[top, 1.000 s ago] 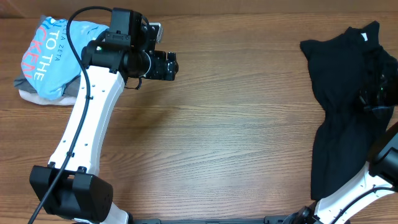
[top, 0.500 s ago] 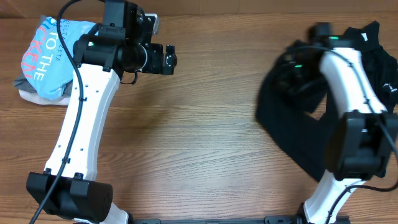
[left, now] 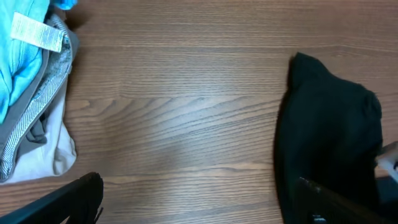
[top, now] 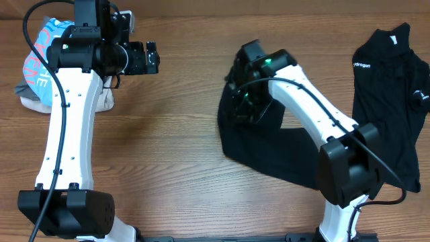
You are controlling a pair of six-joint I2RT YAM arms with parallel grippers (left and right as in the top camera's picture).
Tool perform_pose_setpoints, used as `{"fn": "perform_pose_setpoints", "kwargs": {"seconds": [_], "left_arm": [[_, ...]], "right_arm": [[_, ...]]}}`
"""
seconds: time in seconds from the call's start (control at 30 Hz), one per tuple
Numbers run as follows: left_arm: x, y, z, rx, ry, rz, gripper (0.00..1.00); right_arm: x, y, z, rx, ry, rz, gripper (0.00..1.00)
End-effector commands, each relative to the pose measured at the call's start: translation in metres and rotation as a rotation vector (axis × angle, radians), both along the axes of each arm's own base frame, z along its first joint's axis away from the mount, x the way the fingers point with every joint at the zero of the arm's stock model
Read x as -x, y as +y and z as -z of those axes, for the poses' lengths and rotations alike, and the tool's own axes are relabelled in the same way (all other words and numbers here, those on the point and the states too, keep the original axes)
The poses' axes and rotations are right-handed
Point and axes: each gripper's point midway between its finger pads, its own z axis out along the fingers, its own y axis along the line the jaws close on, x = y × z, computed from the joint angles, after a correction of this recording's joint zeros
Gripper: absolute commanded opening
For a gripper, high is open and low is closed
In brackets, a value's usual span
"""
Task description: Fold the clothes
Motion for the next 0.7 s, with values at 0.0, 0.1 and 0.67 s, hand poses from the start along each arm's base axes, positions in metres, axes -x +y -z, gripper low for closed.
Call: {"fn": "perform_pose_setpoints", "kwargs": {"seconds": [0.0,0.1,0.67], "left_arm": [[-0.005,-0.008,-0.012,-0.006,-0.05,0.065,1.0],[-0.007,-0.028,-0.019,0.036,-0.091,0.165,1.0],[-0.013,-0.279,0.055,-0.058,-0.229,0.632,1.0]], "right_arm": [[-0.002,0.005,-0.035,-0.096,-0.053,-0.012,0.33],[-0.011,-0.011,-0.056,-0.115,-0.101,0.033,0.35],[-0.074,-0.298,-0.115,0.015,-0.34,0.766,1.0]]}}
